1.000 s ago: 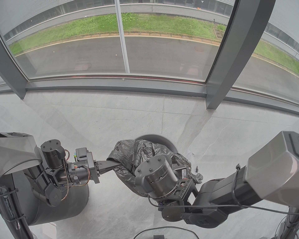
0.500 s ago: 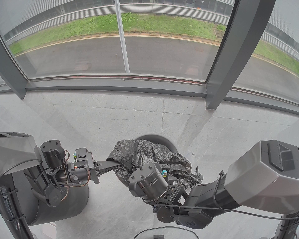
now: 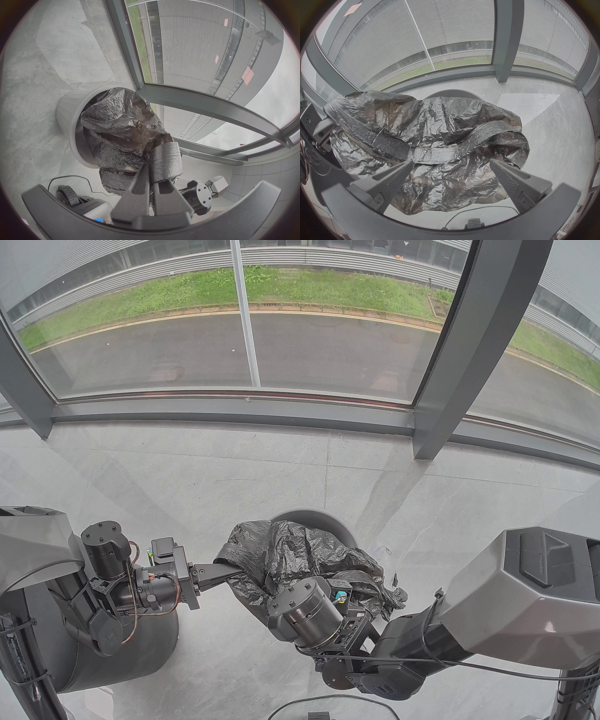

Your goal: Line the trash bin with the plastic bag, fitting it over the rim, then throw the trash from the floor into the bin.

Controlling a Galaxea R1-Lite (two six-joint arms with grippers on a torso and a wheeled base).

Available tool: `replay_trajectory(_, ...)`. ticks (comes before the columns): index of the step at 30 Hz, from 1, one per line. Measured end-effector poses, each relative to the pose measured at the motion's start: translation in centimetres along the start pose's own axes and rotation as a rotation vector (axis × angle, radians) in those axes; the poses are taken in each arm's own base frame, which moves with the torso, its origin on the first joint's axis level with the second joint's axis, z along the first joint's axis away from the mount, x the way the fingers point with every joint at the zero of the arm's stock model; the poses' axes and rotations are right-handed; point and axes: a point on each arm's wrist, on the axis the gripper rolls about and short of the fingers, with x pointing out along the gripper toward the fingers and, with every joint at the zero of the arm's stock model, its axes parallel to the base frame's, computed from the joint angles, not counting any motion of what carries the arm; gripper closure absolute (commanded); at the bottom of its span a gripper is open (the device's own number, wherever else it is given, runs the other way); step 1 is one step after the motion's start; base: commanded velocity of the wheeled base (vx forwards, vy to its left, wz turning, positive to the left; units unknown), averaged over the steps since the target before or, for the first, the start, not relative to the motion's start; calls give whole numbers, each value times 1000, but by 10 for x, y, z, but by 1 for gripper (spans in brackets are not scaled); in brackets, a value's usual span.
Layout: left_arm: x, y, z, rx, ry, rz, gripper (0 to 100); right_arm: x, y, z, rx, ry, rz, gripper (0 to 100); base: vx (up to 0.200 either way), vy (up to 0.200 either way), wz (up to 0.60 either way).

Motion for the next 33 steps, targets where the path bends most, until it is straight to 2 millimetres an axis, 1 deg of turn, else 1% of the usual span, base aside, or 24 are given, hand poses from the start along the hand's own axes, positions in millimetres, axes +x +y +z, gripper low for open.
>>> replay_trajectory(7,0,0,0,1,1,-1,100,6,0,-3,-3,9,-3,0,0,0,0)
replay_trajectory(12,0,0,0,1,1,-1,100,16,3,-2,8,7,2,0,0,0,0)
replay_trajectory(18,0,0,0,2,0,-1,100,35,5,11,30,-20,-12,0,0,0,0)
replay_trajectory(21,0,0,0,1,1,-1,100,40,4,15,33,-33,-17,0,0,0,0)
replay_trajectory(27,0,0,0,2,2,-2,100,45,6,25,51,-54,-14,0,0,0,0)
replay_trajectory(33,0,0,-1,0,3,-1,100,45,15,34,74,-77,9,0,0,0,0)
